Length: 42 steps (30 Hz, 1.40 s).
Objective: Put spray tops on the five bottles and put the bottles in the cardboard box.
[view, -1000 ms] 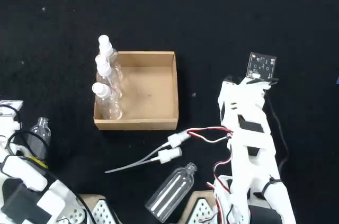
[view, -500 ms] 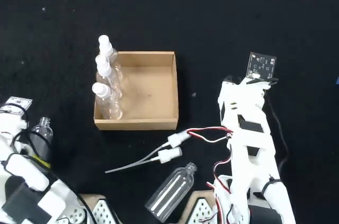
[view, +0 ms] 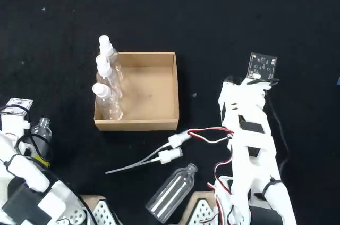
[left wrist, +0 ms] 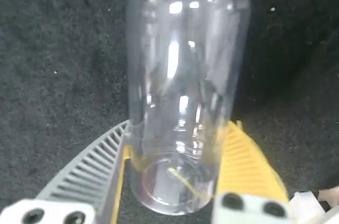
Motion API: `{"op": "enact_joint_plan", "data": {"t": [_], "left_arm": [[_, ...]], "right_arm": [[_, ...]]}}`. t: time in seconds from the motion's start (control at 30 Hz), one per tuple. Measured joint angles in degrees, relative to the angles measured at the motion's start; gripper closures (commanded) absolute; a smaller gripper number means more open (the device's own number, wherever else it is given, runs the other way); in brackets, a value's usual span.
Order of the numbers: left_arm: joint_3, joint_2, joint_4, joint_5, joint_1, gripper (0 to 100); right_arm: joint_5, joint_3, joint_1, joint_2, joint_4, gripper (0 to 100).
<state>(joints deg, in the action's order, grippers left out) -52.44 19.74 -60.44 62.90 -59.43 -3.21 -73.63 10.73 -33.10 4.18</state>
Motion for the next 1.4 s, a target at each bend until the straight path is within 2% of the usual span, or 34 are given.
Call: {"op": "enact_joint_plan", "data": {"t": [0.03, 0.23, 0.37, 0.47, 0.63, 0.77, 0.87, 0.97, 1.03, 1.13, 1.23, 1.33, 1.4], "left_arm": [[0.0, 0.0, 0.0, -0.2, 0.0, 94], [0.0, 2.3, -2.4, -7.7, 1.8, 97], [0.2, 10.0, -9.9, -16.2, 8.0, 97], [0.1, 18.3, -11.7, -25.1, 14.9, 97], [-6.4, 30.6, -3.4, -40.7, 20.8, 97], [-10.0, 32.9, 2.8, -47.8, 22.1, 97], [-10.5, 33.1, 4.1, -51.7, 22.5, 97], [-11.4, 33.3, 5.2, -57.1, 22.5, 97], [-13.1, 33.4, 6.7, -59.9, 22.5, 97], [-17.0, 33.7, 10.8, -60.3, 22.5, 97], [-19.3, 33.7, 13.4, -60.3, 22.5, 97], [-20.3, 33.7, 13.9, -60.3, 22.5, 97], [-20.3, 33.7, 14.1, -60.3, 22.5, 97]], "right_arm": [[0.0, 0.0, 0.0, 0.0, 0.0, 93.9], [0.0, 0.0, 0.0, 0.0, 0.0, 93.9], [0.0, 0.0, 0.0, 0.0, 0.0, 93.9], [0.0, 0.0, 0.0, 0.0, 1.0, 93.9], [0.0, 3.9, 0.0, 0.0, 10.1, 93.9], [3.5, 12.0, -1.1, 0.0, 22.9, 93.8], [10.3, 19.2, -3.0, 0.0, 34.5, 93.7], [20.6, 24.4, -5.5, 0.0, 47.2, 93.7], [30.1, 25.4, -7.2, 0.0, 55.2, 93.7], [47.3, 25.5, -9.8, 0.0, 65.0, 93.6], [63.1, 25.5, -10.5, 0.0, 70.2, 87.1], [68.0, 25.4, -11.3, 0.0, 70.5, 78.6], [69.0, 24.4, -13.2, 0.0, 70.5, 77.6]]}}
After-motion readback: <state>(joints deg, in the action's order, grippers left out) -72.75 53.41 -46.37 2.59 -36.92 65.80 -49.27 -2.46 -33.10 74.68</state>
